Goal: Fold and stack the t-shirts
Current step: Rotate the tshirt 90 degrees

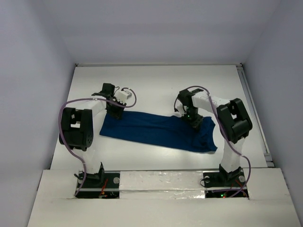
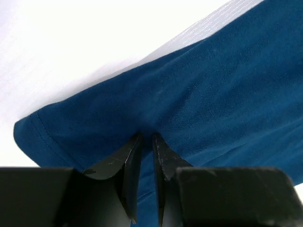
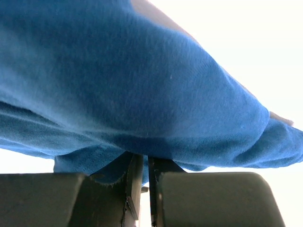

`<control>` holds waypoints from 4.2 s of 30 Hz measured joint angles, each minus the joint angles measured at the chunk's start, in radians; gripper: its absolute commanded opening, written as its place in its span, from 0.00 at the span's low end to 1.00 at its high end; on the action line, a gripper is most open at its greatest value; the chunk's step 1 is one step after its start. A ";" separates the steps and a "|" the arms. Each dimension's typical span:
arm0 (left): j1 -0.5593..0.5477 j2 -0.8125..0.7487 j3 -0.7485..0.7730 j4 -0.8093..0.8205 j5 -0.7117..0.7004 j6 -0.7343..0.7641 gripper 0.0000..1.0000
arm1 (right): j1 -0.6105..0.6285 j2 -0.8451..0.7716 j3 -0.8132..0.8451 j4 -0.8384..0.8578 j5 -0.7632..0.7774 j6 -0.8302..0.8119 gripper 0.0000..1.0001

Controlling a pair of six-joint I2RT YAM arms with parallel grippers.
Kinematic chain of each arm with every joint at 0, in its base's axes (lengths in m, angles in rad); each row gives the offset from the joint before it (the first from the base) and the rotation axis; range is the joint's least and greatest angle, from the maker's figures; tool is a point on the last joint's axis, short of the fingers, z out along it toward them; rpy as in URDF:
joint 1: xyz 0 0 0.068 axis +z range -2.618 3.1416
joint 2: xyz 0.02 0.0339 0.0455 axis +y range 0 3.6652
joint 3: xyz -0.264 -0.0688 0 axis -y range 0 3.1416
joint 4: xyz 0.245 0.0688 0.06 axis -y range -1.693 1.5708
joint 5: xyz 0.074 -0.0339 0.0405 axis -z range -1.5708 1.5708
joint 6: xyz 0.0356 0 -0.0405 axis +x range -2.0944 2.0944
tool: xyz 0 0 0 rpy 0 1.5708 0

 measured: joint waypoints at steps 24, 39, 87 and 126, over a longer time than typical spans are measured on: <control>0.058 -0.118 -0.158 0.090 -0.050 0.108 0.11 | -0.032 0.284 0.476 -0.124 0.037 0.017 0.12; 0.066 -0.091 -0.105 -0.356 0.182 0.350 0.11 | -0.069 0.526 0.938 -0.138 0.013 0.067 0.13; 0.003 -0.012 -0.043 -0.293 0.251 0.354 0.00 | -0.085 0.248 0.415 0.102 -0.312 0.124 0.00; -0.445 0.263 0.357 -0.626 0.540 0.521 0.00 | -0.081 0.492 0.918 -0.012 -0.372 0.165 0.00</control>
